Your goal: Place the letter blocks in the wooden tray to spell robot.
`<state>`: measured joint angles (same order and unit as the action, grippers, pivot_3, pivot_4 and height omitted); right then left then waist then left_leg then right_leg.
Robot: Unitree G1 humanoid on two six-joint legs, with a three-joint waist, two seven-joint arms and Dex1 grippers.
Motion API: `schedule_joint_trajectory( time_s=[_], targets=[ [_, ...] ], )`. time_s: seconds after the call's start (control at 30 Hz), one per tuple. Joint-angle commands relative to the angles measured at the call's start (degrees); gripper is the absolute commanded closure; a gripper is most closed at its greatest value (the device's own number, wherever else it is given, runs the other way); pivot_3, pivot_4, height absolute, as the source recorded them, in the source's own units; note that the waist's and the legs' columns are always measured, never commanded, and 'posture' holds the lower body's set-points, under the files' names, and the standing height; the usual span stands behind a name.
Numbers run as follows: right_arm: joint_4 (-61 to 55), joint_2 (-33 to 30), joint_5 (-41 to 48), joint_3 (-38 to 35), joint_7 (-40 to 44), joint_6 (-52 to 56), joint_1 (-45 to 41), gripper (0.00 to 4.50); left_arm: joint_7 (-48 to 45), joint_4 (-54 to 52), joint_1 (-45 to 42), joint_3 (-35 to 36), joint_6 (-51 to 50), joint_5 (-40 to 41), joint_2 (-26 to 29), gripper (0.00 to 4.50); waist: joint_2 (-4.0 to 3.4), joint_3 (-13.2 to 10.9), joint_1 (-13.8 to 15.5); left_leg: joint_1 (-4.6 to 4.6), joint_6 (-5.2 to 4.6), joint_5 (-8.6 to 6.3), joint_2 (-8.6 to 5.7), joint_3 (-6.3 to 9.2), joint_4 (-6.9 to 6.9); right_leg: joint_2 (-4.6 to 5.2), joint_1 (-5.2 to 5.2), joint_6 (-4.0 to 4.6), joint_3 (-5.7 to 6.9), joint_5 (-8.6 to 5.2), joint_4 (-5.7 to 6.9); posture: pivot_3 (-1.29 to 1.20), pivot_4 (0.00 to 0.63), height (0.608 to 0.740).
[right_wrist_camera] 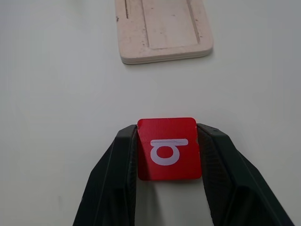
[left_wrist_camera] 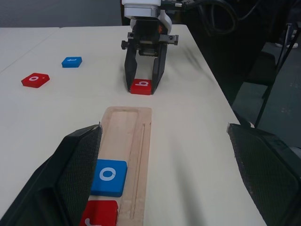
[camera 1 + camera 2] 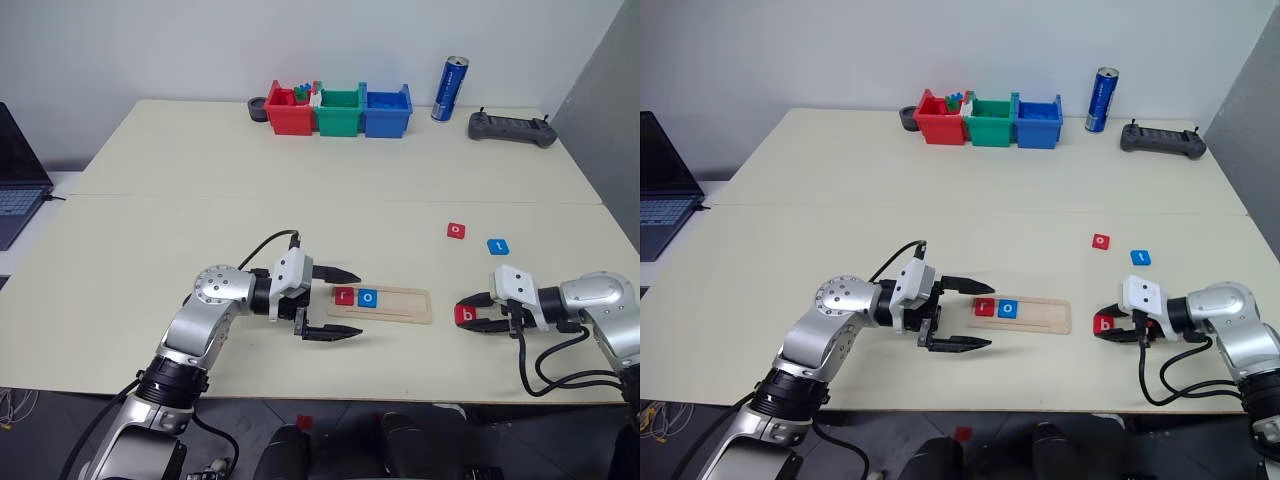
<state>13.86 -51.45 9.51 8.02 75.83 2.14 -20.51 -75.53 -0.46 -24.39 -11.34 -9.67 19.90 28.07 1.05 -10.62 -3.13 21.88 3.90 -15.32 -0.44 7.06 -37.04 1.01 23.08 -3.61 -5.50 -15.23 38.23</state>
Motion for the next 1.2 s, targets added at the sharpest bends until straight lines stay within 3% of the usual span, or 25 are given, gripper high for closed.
schedule_joint_trajectory(
  time_s=[0.03,0.4,0.63,1.2],
  targets=[
    [-4.5,0.7,1.4,-1.5,-1.1,4.0,-2.4,3.04,0.0,-2.0,0.0,0.3,0.6,0.7,0.6,0.00,0.00,0.0,-0.1,0.00,0.00,0.00,0.00,0.00,0.00,0.00,0.01,0.00,0.00,0.00,0.02,0.00,0.150,0.740],
    [-18.2,9.9,2.8,1.5,-7.9,20.0,-6.4,3.04,-0.4,0.3,-0.2,3.2,2.0,1.2,3.5,0.00,0.00,0.0,-0.1,-0.02,0.01,0.00,-0.01,0.07,-0.01,-0.01,0.09,0.00,0.03,-0.01,0.30,0.00,0.150,0.740],
    [-16.8,14.2,-0.1,6.0,-9.7,17.6,-6.6,3.04,0.6,-2.1,2.4,3.9,1.8,1.5,4.7,0.00,0.00,0.0,-0.1,-0.01,0.01,0.00,-0.01,0.07,0.00,0.00,0.13,0.01,0.03,-0.01,0.32,0.00,0.150,0.740],
    [-10.7,16.8,-2.0,7.8,-9.1,13.8,-9.7,3.04,1.8,-2.1,1.9,4.2,1.3,1.5,4.9,0.00,0.00,0.0,-0.1,-0.01,0.01,0.00,-0.01,0.09,-0.02,-0.02,0.13,0.01,0.06,-0.02,0.36,0.00,0.150,0.740]
  ],
)
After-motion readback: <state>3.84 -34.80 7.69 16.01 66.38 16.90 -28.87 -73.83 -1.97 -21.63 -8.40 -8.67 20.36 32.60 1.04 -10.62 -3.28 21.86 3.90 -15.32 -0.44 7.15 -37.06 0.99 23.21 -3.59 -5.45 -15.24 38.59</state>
